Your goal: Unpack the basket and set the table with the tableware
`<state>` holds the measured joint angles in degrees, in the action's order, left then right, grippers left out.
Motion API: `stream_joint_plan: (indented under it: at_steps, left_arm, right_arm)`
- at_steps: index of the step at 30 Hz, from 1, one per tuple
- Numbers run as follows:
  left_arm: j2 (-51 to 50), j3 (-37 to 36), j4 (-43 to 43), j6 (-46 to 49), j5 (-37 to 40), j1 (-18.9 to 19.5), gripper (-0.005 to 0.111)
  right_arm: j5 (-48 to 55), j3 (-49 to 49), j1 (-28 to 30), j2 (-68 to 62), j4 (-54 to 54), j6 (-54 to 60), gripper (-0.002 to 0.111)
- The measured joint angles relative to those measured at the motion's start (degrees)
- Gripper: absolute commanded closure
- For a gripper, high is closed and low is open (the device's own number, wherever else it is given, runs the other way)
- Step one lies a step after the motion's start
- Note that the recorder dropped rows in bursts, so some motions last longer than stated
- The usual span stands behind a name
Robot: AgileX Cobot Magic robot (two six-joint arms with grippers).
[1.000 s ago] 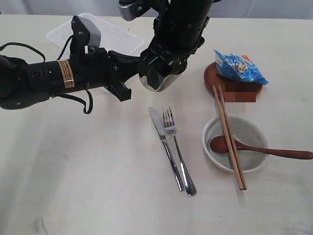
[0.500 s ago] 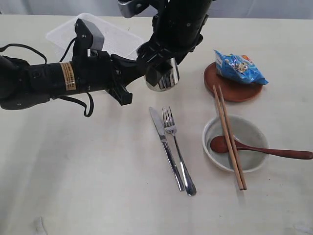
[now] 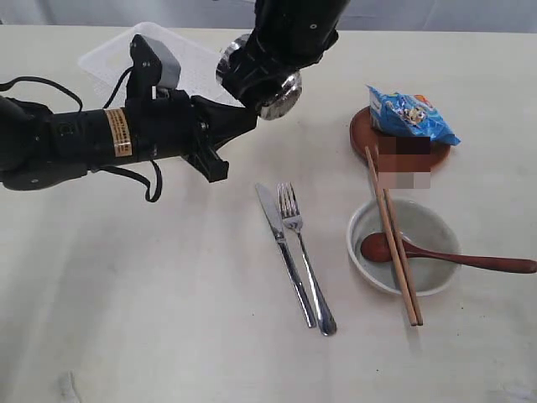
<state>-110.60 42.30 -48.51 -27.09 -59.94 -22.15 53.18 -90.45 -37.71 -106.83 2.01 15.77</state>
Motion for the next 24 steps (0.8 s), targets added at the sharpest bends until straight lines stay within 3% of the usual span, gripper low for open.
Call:
stream_joint_plan:
  at_steps: [12, 20, 24]
  left_arm:
    - [-0.21, -0.12, 9.96, 2.24, 4.53, -0.13, 0.107]
    - [0.36, -0.02, 13.32, 2.10, -1.77, -0.13, 0.107]
    - [0.36, -0.02, 12.36, 1.81, -1.10, -0.13, 0.107]
  right_arm:
    - [-3.10, 3.19, -0.85, 0.14, 0.19, 1.42, 0.109]
    - [-0.24, 3.41, -1.81, 0.64, 1.97, 2.82, 0.109]
    - [-0.15, 3.54, -1.81, 0.64, 1.77, 2.96, 0.109]
